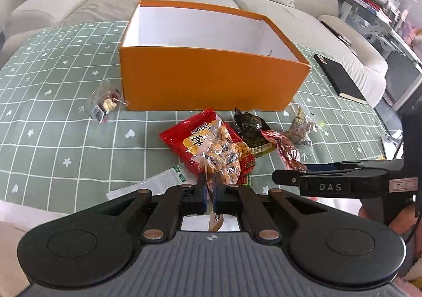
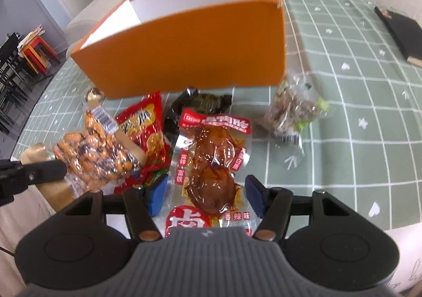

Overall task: Organize snacks
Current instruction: 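Grasp the peanut pack with the left tool while the right tool grasps the red-labelled duck pack, then lift both held packs up and carry them over the orange box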

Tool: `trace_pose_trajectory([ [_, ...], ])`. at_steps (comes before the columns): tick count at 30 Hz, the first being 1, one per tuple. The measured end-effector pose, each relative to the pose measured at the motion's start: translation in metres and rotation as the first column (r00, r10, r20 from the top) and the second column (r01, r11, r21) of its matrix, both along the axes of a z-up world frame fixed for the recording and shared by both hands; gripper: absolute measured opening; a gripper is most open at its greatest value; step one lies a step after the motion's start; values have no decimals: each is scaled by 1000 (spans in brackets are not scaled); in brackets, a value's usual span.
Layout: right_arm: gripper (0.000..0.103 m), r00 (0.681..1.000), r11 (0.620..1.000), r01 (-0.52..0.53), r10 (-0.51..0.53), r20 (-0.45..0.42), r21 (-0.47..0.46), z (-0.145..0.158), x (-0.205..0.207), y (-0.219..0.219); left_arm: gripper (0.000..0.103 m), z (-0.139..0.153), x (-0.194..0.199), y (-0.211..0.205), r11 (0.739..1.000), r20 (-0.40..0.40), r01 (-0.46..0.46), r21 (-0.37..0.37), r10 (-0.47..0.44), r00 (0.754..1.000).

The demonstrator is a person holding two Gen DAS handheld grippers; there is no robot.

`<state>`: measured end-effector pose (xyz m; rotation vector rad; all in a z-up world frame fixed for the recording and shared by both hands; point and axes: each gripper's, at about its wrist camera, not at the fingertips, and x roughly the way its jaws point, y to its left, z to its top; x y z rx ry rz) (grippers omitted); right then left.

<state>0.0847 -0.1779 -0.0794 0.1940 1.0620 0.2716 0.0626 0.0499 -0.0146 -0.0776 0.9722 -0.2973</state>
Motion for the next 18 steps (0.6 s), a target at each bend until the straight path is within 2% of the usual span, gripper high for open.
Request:
trace_pose_trajectory([
  [4,61,1000,1000,-2,3,-27,23,-8,1,-1,4,0,-4,-8,999,21,53,4,-53,998],
  [8,61,999,999,-27,28,-28,33,-11,-1,6,11,1,-8,-21,993,50,118,-6,-117,992],
  [11,61,998,998,-35,37,-43,50,-16,-1,9,14,-3,-9,-31,989,70,144,17,-145,987],
  [13,61,998,997,-37,40,-50,61,-19,-1,9,16,-7,-9,-37,987,66,159,36,-161,985],
  [18,61,997,997,-48,52,-52,64,-21,1,10,25,-15,-6,-44,984,54,176,27,-177,983],
])
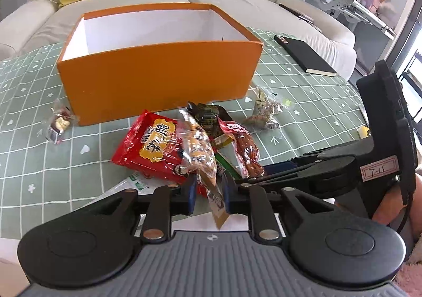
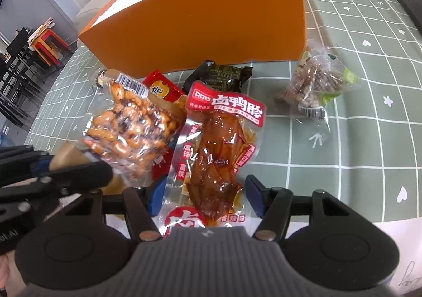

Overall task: Organize snacks
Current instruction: 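Lift both held packs up and carry them over the orange box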

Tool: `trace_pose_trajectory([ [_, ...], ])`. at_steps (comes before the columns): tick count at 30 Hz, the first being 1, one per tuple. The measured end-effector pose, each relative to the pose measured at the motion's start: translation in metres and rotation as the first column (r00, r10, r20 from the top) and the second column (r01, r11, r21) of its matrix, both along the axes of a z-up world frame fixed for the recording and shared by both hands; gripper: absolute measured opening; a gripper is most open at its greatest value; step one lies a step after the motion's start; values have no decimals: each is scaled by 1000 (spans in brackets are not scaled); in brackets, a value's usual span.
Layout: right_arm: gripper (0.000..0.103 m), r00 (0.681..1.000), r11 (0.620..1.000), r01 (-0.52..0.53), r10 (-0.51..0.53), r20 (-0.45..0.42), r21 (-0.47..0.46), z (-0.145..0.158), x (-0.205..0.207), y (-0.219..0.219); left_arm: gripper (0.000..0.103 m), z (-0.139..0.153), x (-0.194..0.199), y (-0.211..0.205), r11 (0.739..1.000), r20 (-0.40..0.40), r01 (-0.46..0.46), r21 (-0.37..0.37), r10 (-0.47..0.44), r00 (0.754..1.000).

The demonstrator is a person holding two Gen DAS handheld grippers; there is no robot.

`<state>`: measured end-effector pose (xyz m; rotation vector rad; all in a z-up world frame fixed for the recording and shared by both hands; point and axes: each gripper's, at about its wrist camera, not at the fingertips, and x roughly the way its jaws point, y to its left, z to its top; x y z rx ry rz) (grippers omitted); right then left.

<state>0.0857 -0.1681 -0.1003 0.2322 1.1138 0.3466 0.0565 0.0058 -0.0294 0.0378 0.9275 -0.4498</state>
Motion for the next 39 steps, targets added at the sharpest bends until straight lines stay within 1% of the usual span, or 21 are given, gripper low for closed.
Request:
trace_pose_trajectory([
  [4,61,1000,1000,-15,15,11,-12,-2,0,3,29,-3,-2,-8,998,48,12,55,-15,999],
  [5,61,1000,1000,-19,19,12,-11,-2,0,3,32,-3,-1,-10,998,50,10,60,-13,999],
  [8,61,999,1000,-26,26,19,-16,-3,0,5,32,-5,2,-7,999,36,-17,33,16,999],
  [9,61,999,1000,-26,27,19,-15,-3,-1,5,30,-5,4,-6,999,25,-37,22,36,999],
  [10,61,999,999,-28,28,20,-16,-3,-1,5,26,-6,6,-5,998,18,-61,20,61,998],
  [11,61,999,999,-30,31,22,-18,0,-3,5,19,-6,7,-4,996,16,-85,25,84,996],
  [13,61,999,999,-37,38,26,-27,0,-5,7,10,-6,8,-2,993,29,-115,35,114,993],
  [14,61,999,999,-39,40,27,-28,1,-7,6,4,-4,7,-2,991,41,-131,38,130,991],
  [20,60,998,998,-15,19,56,-67,10,-11,6,3,7,7,1,987,88,-159,33,156,984],
  [23,60,997,998,13,-8,72,-66,20,-12,1,2,15,7,1,986,115,-164,31,160,980],
  [30,60,989,997,69,-64,132,-33,52,-17,-11,1,49,8,1,987,197,-163,3,159,967],
  [39,60,972,997,76,-80,220,29,89,-12,-17,1,86,16,0,990,271,-143,-13,141,952],
])
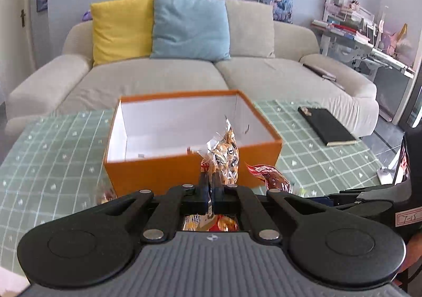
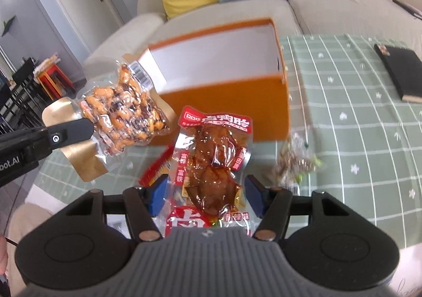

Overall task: Organize snacks
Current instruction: 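Lift both held packs up and carry them over the orange box, then lower both packs into the orange box and open both tools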

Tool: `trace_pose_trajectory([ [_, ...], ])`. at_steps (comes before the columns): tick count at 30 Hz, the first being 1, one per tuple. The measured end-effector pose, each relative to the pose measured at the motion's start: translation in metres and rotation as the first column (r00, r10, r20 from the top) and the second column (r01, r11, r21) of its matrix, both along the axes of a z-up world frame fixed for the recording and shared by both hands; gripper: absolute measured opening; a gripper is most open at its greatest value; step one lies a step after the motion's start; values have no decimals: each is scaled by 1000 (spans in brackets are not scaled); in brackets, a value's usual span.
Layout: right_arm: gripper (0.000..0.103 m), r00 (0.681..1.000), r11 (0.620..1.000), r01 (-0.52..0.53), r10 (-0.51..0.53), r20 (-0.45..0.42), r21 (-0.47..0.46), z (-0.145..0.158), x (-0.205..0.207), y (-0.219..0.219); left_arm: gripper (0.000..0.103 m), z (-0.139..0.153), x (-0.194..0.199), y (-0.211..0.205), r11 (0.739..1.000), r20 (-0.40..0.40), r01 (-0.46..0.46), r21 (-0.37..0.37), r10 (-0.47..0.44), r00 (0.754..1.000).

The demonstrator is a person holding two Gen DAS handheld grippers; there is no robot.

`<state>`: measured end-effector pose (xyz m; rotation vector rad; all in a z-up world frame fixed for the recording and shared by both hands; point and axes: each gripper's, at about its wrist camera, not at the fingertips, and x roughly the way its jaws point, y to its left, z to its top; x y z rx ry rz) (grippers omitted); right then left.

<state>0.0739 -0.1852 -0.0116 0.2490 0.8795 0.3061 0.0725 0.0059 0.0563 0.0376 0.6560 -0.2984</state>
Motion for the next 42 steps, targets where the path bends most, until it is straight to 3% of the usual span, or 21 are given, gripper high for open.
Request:
trace_pose_trajectory([
  [15,60,993,1000,-2,-1,118,27,45,50,-3,0,39,41,-5,1000,123,12,29,-15,992],
  [24,60,996,999,-11,7,93,43,49,113,3,0,42,90,3,998,148,-32,55,24,989],
  [35,60,999,991,-50,49,-11,-121,8,188,38,0,-10,151,4,993,16,-68,92,67,998],
  [42,60,995,958,-96,84,-56,-272,-24,212,57,0,-47,174,5,985,-82,-91,149,104,991],
])
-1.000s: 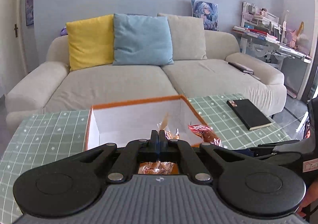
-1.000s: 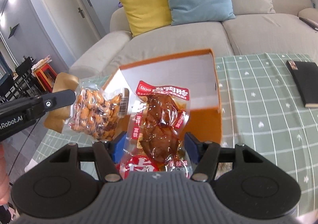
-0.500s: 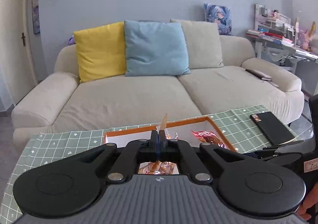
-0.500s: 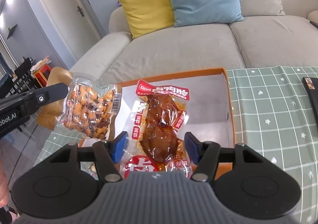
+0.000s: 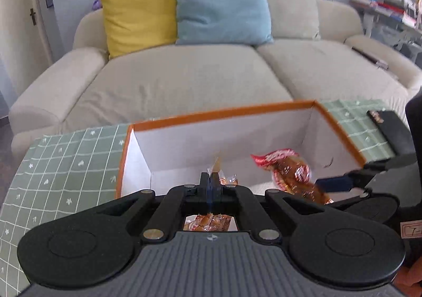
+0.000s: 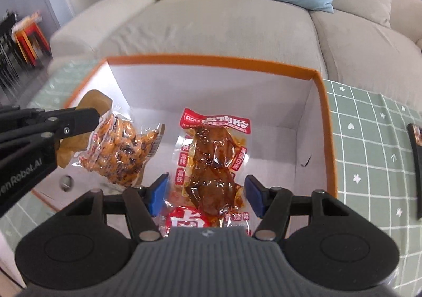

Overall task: Organize snacks
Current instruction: 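Lower both packs into the orange box and open both tools, then withdraw both tools from the box toward the remaining snacks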

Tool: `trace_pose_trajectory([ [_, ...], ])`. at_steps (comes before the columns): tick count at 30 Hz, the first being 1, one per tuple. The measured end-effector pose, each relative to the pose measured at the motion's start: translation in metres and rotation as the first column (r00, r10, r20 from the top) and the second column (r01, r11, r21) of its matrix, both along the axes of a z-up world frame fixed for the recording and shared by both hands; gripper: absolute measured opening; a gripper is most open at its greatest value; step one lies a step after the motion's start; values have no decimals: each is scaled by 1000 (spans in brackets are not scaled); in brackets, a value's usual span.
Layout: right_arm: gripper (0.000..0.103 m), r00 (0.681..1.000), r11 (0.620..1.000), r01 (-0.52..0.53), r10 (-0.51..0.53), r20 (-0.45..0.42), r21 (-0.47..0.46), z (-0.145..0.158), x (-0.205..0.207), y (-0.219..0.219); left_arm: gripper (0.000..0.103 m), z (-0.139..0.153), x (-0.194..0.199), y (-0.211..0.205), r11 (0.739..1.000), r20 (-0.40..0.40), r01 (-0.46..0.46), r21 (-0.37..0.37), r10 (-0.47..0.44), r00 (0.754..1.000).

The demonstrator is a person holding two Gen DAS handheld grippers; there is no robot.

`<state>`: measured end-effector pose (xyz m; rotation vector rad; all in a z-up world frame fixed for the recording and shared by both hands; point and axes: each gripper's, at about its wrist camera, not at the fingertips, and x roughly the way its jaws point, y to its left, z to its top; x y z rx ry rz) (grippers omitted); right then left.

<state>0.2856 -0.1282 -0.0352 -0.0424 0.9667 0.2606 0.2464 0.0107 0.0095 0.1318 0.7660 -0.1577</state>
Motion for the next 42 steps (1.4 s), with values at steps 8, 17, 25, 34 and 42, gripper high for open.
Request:
trace_pose_trajectory([
  [8,61,1000,994,-21,21,-6,-107,-20,12,9,0,-10,7,-1,1000,-28,-5,29,6,1000],
  [17,62,1000,992,-24,25,1,-121,-19,6,9,7,-8,11,0,998,-28,-26,62,28,999],
  [25,70,1000,995,1,2,30,-98,-6,-6,9,52,3,0,1,994,28,-43,98,41,999],
  [34,81,994,998,36,-31,102,-44,21,-31,-5,66,31,-32,8,991,103,-110,80,102,990],
  [42,84,983,996,55,-65,171,64,47,-80,-23,72,59,-81,11,992,197,-123,17,117,973],
])
